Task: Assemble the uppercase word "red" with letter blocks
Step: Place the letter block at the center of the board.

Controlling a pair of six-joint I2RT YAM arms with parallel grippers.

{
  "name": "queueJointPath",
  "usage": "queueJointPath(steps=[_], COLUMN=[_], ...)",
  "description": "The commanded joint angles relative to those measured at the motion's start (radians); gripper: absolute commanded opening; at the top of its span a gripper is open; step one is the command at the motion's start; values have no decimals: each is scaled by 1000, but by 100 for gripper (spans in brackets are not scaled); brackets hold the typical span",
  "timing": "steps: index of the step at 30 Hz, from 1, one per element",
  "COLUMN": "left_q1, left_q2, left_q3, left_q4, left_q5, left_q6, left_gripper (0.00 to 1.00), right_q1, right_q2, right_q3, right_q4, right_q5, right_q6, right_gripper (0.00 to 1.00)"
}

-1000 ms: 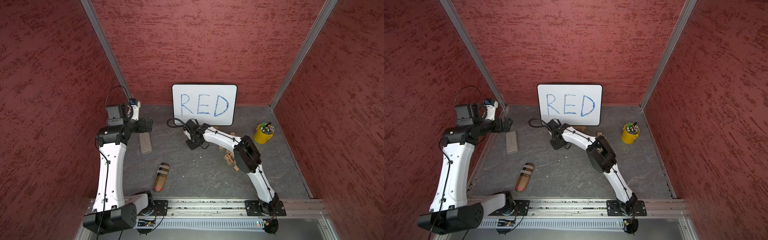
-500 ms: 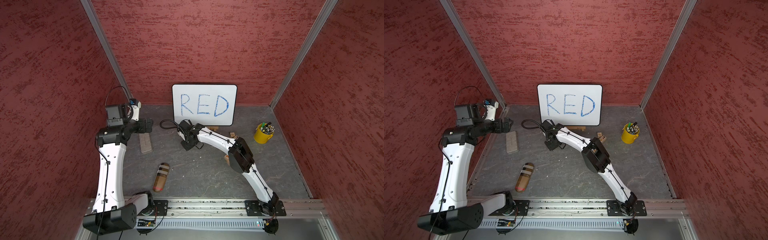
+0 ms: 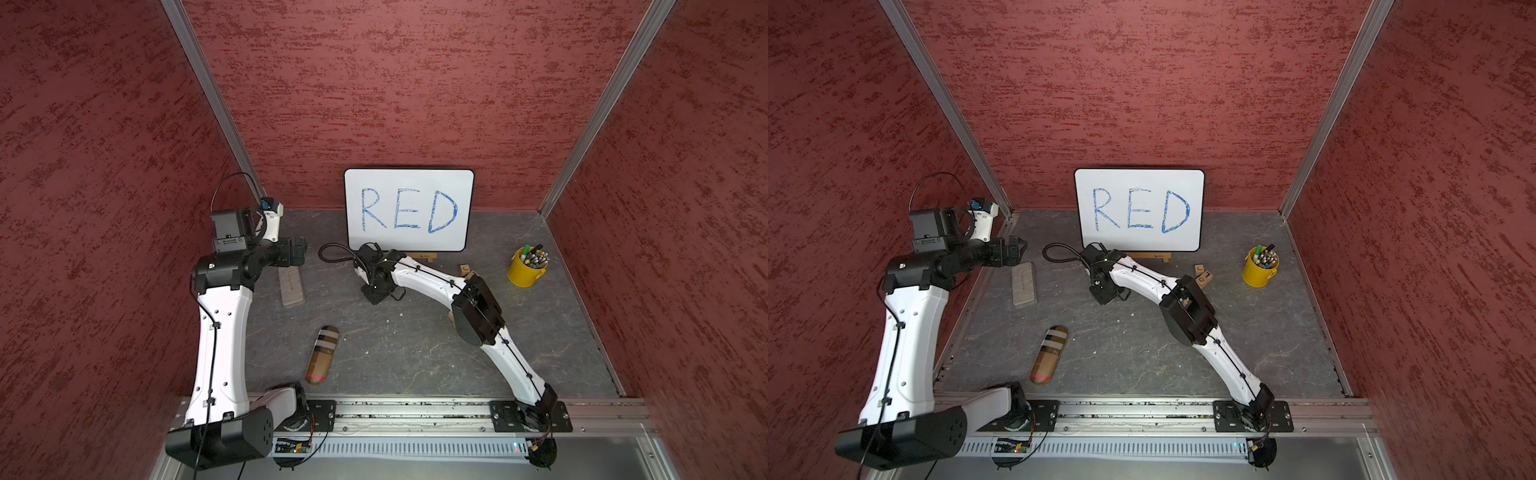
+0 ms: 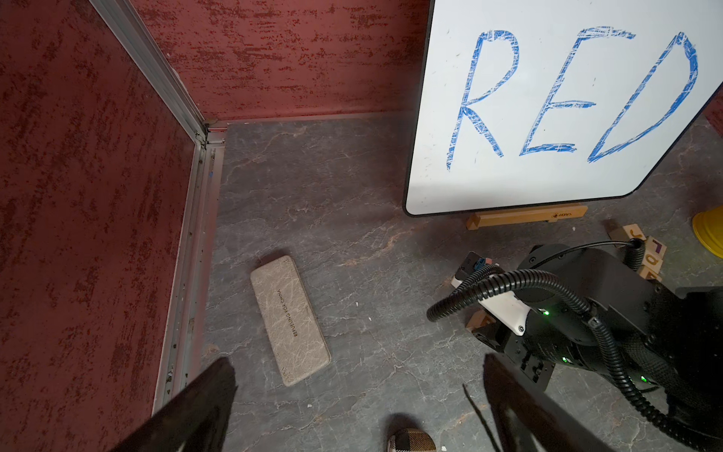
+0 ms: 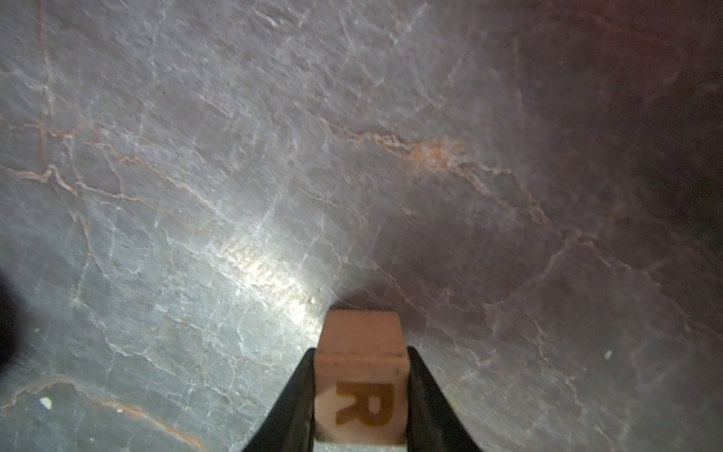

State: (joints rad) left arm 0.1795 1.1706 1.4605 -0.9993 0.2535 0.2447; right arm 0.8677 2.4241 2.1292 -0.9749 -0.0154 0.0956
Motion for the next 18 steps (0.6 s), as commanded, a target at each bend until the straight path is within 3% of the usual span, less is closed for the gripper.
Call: queueJointPath(steps=[1, 6, 12, 18], left_q1=[3, 1, -23, -100], left_q2=[0, 0, 12, 117], left_q3=[23, 35, 46, 172], left_q4=[-15, -16, -13, -147], left_q5=[10, 3, -21, 2], left_q6=[23, 31, 67, 139], left_gripper=[100, 99, 100, 99], right_q1=[4, 4, 1, -28], right_q2=[17, 0, -56, -199], right_q3=[24, 23, 22, -74], right_q4=[-5, 22, 31, 69], right_q5=[16, 30, 98, 137], right_q6=[-2, 4, 12, 69], right_gripper=[42, 52, 53, 53])
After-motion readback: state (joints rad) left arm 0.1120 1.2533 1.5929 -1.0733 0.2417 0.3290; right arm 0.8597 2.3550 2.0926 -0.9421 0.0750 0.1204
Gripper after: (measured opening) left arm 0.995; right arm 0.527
